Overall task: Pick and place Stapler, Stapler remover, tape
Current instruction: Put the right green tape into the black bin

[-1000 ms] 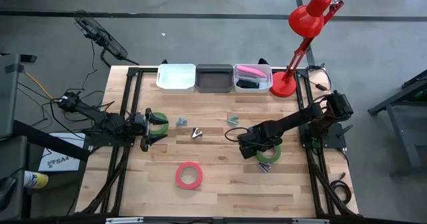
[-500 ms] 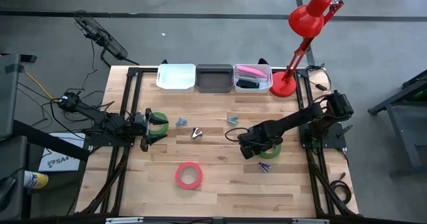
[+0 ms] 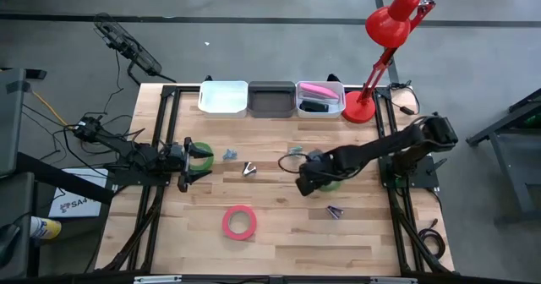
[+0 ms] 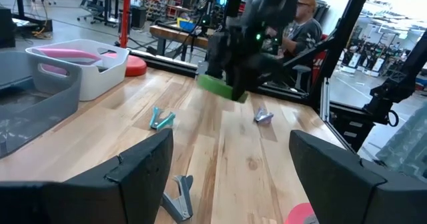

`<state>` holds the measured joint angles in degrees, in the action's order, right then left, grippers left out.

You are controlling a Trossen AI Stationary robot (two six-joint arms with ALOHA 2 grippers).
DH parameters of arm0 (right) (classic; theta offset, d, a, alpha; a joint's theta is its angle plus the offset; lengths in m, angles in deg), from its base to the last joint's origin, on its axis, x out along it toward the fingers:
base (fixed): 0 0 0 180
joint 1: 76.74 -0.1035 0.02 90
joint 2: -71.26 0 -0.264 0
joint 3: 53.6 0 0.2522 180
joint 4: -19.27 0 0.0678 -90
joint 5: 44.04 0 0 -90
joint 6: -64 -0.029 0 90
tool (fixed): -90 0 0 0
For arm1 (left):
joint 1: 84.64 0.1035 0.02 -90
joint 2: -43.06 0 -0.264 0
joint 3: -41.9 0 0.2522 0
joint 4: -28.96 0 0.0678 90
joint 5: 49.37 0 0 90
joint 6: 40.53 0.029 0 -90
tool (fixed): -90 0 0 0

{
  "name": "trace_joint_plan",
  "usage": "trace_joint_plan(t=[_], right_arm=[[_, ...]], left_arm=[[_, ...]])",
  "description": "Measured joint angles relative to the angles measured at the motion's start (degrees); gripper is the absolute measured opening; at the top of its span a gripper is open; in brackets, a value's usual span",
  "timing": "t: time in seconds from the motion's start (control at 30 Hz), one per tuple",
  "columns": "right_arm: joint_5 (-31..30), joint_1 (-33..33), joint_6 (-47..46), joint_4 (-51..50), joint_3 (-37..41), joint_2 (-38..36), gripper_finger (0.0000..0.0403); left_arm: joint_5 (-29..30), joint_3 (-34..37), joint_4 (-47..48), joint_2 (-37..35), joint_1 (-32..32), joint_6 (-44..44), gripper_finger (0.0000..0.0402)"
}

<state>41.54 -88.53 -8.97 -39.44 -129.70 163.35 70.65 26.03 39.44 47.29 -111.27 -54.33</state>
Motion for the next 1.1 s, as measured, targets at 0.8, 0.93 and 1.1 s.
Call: trace_joint_plan(t=[0.8, 0.93, 1.1], right_arm=[[0.06, 4.06, 47.89, 25.44, -19.5, -2.53, 0.0079], [1.58, 4.01, 48.63, 30.55, -18.93, -2.53, 0.0079], [1.78, 4.01, 49.05, 35.2, -18.76, -2.51, 0.0079]], left_arm=[[0.23, 0.0, -7.32, 0.3, 0.0, -36.98, 0.0296], [2.94, -0.02, -8.6, 0.77, 0.0, -36.12, 0.0296], [6.63, -0.02, -10.48, 1.65, 0.0, -36.86, 0.0296]])
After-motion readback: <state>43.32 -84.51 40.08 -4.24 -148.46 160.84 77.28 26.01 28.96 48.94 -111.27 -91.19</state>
